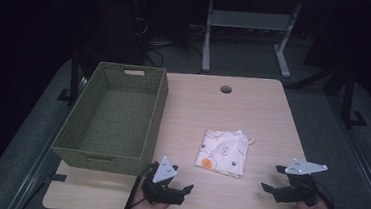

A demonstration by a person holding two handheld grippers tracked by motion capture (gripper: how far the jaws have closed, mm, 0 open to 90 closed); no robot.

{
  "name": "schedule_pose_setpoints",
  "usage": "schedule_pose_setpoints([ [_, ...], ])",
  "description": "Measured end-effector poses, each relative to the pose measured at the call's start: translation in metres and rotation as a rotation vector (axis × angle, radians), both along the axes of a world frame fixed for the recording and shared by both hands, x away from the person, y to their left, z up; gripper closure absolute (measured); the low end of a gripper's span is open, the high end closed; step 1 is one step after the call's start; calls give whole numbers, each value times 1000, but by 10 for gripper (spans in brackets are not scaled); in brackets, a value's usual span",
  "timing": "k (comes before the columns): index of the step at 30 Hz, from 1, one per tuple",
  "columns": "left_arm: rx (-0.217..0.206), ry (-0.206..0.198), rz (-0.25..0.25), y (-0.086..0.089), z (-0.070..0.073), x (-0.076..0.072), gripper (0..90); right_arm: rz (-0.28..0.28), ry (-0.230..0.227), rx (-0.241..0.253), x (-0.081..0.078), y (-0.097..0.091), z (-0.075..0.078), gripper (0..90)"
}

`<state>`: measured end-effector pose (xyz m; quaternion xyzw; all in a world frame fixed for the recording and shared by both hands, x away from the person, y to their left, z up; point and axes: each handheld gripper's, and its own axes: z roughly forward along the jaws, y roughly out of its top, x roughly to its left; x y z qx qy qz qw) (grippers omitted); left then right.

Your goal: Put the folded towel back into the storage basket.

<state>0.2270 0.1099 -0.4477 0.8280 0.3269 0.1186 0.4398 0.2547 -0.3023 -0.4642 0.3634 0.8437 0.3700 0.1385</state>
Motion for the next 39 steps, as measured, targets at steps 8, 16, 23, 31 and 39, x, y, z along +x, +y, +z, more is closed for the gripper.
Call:
schedule_pose_setpoints([
  [8,-51,48,26,7,0,9,193,0,0,22,0,0,0,136],
  [16,-54,67,18,4,3,16,193,-10,1,29,-1,-1,1,136],
  [23,-3,63,-44,-16,9,19,195,-12,-2,29,-3,-1,2,136],
  [31,15,80,-89,-27,17,31,236,-13,-8,40,-3,-3,2,136],
  [39,30,77,-111,-42,29,43,240,-11,-9,59,-3,-3,2,136],
])
